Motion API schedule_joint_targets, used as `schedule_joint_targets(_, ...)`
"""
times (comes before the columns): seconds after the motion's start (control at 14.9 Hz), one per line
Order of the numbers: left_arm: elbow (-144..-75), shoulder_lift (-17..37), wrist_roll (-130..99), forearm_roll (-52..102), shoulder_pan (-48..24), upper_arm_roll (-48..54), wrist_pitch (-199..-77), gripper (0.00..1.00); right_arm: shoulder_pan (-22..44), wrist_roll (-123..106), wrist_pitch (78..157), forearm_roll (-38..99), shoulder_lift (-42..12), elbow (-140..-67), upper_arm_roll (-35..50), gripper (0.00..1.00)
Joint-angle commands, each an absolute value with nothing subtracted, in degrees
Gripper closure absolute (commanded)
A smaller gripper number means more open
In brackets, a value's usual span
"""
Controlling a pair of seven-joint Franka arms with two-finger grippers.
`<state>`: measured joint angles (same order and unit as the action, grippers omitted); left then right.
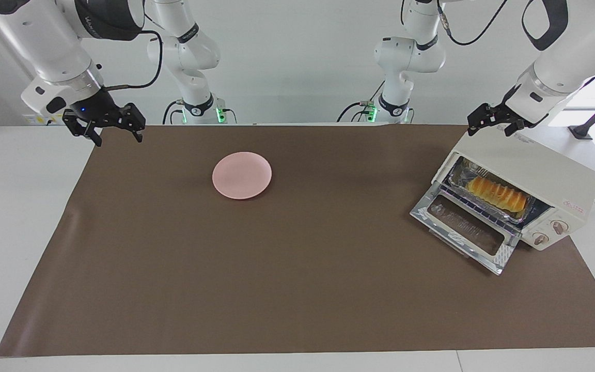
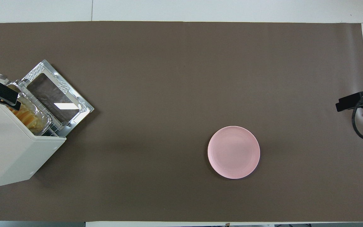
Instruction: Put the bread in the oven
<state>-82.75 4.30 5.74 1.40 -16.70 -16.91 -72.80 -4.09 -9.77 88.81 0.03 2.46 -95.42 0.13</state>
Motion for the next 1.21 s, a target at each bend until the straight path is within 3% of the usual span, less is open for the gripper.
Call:
schedule_joint_targets(0.0,-87.5,0.1,6.2,1.9,-11.4,-11.7,-74.0,0.0,-4.8,-10.7,88.1,0.2,3.3,-95.8,0.6,0.0)
schedule_joint_targets(0.27,-91.4,-2.0,5.9,1.4,-10.3,-9.9,-75.3,0.0,-4.7,-10.7,88.1,0.2,3.3,-95.8,0.6,0.0)
schedule_joint_targets(1.01,-91.1,-1.8,5.0,0.6,-9.8,-9.2,-80.3,0.0,-4.8,-10.7,88.1,0.2,3.3,-95.8,0.6,0.0)
schedule_joint_targets(1.14,-90.9,-1.6,5.1,0.5,-5.6,-4.3,-80.2,0.0,-4.7,-10.7,88.1,0.2,3.3,-95.8,0.6,0.0)
